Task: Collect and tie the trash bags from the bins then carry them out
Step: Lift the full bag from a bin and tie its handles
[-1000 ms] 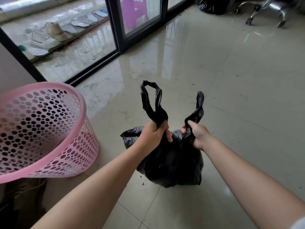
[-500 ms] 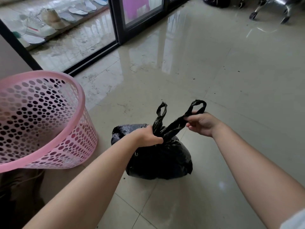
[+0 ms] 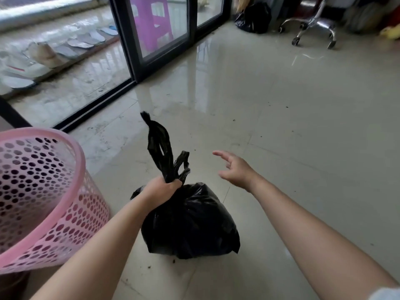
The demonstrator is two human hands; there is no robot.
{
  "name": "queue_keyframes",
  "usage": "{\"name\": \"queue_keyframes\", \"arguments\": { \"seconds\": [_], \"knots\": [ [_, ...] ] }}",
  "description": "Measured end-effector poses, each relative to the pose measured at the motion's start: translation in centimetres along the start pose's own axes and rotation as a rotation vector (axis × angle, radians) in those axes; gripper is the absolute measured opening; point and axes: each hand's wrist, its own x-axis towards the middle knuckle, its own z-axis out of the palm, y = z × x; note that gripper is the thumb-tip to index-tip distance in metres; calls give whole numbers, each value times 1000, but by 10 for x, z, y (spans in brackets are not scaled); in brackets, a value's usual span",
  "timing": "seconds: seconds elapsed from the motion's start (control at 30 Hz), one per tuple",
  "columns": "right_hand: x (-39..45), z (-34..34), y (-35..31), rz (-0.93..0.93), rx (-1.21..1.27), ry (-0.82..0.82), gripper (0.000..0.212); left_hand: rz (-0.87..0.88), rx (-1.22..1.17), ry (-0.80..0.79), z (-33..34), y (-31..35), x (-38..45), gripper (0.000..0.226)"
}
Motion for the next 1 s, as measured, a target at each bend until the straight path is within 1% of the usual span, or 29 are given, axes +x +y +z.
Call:
{"name": "queue_keyframes", "arguments": {
  "seconds": [0.03, 0.07, 0.13, 0.2, 0.23, 0.33, 0.37, 0.4, 0.43, 0.47, 0.5, 0.53, 0.57, 0.63, 0.7, 0.73, 0.77, 0.83, 0.9, 0.97, 1.0],
  "knots": [
    [1, 4, -3, -79, -166, -59, 64, 10, -51, -31, -1, 0, -1, 17],
    [2, 9, -6, -133, -280, -126, 71, 24, -79, -61, -2, 1, -2, 17],
    [5, 20, -12, -175, -470, -231, 77, 68, -117, -101, -3, 5, -1, 20],
    [7, 29, -14, -164, -619, -266, 69, 120, -154, -123, -3, 11, -2, 20],
    [6, 31, -15, -176, -643, -251, 59, 136, -178, -131, -3, 13, -3, 20],
    [4, 29, -21, -240, -562, -206, 17, 138, -203, -151, -3, 16, -5, 25],
    [3, 27, -23, -223, -502, -177, 9, 129, -192, -157, -4, 16, -6, 28],
    [2, 25, -25, -185, -402, -131, 17, 117, -189, -161, -5, 15, -7, 31],
    [2, 21, -26, -111, -242, -85, 26, 99, -204, -161, -7, 14, -9, 33],
    [3, 18, -26, -31, -55, -53, 30, 80, -234, -160, -10, 14, -11, 36],
    [2, 14, -26, 29, 53, -40, 31, 65, -271, -160, -12, 13, -11, 37],
    [2, 10, -26, 65, 93, -64, 31, 50, -312, -158, -15, 11, -12, 37],
    [0, 5, -27, 83, 79, -120, 30, 28, -354, -155, -18, 10, -12, 35],
    [-3, -5, -34, 72, 31, -289, 27, -21, -442, -196, -24, 8, -15, 29],
    [-9, -16, -49, 50, -28, -443, 29, -33, -568, -310, -29, 5, -19, 28],
    [-11, -21, -57, 36, -34, -474, 32, -30, -647, -375, -31, 3, -21, 27],
    [-14, -25, -66, 8, -30, -465, 36, -30, -733, -436, -33, 3, -23, 27],
    [-19, -29, -81, -75, 29, -373, 40, -33, -897, -521, -37, 2, -26, 24],
    [-24, -26, -90, -147, 113, -309, 44, -23, -1007, -591, -40, 3, -27, 21],
    [-28, -19, -91, -156, 196, -337, 45, 3, -1076, -624, -39, 6, -26, 24],
    [-29, -16, -89, -145, 216, -379, 44, 11, -1111, -606, -38, 7, -25, 28]
  ]
}}
